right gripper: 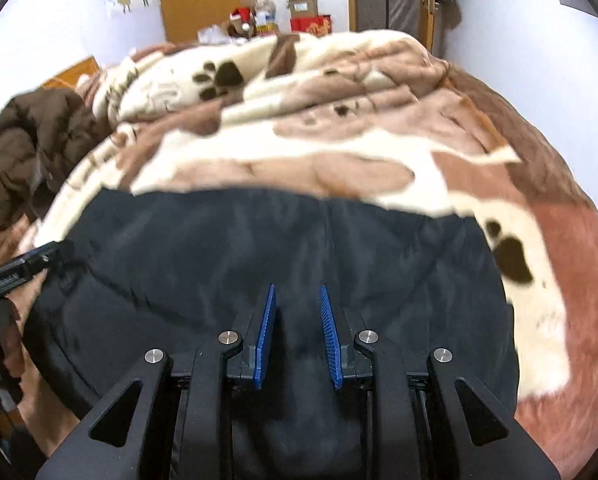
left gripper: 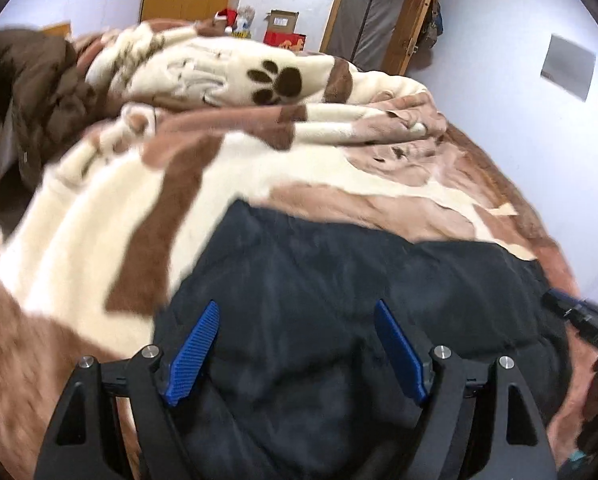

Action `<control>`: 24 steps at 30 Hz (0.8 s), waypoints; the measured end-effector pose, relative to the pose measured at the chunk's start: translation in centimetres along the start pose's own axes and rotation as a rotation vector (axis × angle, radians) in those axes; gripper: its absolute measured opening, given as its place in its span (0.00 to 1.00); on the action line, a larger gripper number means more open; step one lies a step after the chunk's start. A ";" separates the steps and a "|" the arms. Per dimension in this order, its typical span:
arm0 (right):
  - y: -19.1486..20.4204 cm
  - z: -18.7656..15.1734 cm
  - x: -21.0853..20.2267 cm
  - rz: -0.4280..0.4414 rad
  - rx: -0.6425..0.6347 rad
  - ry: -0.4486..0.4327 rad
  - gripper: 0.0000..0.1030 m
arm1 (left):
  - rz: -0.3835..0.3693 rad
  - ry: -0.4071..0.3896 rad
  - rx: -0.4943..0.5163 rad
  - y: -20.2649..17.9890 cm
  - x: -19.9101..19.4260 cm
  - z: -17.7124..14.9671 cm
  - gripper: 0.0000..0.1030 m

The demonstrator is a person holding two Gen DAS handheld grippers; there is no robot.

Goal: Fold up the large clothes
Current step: 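Grasp the folded jacket edge again with both tools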

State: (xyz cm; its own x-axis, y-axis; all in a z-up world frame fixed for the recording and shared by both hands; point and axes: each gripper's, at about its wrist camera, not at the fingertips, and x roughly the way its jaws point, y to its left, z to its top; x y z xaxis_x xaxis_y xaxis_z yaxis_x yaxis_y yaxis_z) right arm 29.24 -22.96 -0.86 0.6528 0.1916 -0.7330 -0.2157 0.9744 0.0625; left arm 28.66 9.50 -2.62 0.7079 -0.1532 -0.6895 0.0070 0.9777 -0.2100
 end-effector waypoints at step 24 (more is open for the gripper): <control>-2.8 0.0 9.9 -0.044 0.047 0.198 0.22 | 0.068 0.108 0.000 0.2 7.7 -0.1 0.80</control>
State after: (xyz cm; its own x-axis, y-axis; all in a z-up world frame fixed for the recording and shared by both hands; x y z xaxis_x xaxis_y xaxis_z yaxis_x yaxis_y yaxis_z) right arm 36.25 -23.76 -8.29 0.5048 0.1262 -0.8540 -0.1530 0.9867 0.0553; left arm 34.05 8.52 -7.99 0.6262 -0.1013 -0.7731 -0.0381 0.9864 -0.1601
